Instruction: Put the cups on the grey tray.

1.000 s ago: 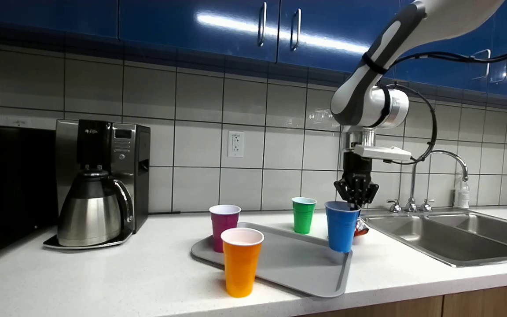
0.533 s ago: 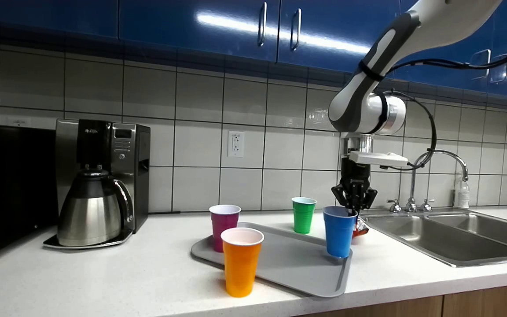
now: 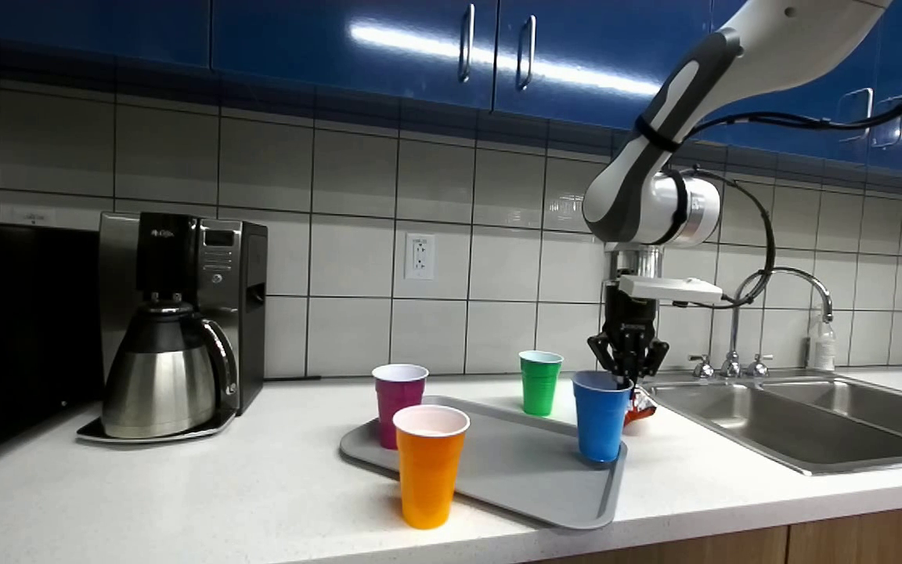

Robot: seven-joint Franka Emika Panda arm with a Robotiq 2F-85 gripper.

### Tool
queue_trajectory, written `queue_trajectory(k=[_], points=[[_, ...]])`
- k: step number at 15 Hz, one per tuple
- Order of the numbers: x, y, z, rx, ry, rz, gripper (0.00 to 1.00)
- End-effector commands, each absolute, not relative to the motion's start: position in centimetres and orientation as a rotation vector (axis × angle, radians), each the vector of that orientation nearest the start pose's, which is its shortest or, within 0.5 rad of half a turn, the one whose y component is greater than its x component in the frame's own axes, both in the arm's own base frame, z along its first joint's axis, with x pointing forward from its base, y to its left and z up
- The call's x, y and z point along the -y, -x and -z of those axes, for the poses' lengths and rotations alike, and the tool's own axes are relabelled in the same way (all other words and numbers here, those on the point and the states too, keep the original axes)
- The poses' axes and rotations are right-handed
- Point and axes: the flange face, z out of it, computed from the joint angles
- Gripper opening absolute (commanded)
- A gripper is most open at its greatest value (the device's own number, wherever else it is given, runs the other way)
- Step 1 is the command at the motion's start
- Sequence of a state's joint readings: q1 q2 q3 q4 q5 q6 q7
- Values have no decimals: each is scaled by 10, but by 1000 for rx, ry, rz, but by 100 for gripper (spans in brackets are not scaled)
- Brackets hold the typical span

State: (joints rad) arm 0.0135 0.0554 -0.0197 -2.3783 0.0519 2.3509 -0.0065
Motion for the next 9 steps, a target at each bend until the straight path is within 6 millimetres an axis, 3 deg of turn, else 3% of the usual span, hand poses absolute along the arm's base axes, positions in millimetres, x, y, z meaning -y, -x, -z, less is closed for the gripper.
queue_trajectory(k=[1, 9], points=[[-1, -497, -292, -96, 3091, -100, 1], [0, -498, -287, -105, 3092, -80, 1]])
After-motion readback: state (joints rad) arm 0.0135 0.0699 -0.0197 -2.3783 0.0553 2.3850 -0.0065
